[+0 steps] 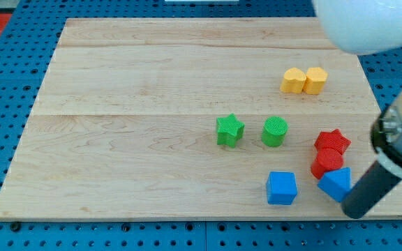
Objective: Place the triangle to the left of the green star
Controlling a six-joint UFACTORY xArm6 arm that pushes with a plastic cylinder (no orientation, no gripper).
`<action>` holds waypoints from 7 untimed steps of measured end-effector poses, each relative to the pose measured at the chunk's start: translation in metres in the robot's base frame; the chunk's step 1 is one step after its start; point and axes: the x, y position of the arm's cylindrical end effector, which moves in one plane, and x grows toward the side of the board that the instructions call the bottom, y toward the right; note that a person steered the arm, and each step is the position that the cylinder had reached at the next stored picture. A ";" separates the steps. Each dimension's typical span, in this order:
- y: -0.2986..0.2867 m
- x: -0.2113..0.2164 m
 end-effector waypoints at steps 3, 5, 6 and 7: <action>0.033 -0.006; -0.042 -0.014; 0.003 -0.009; 0.015 -0.022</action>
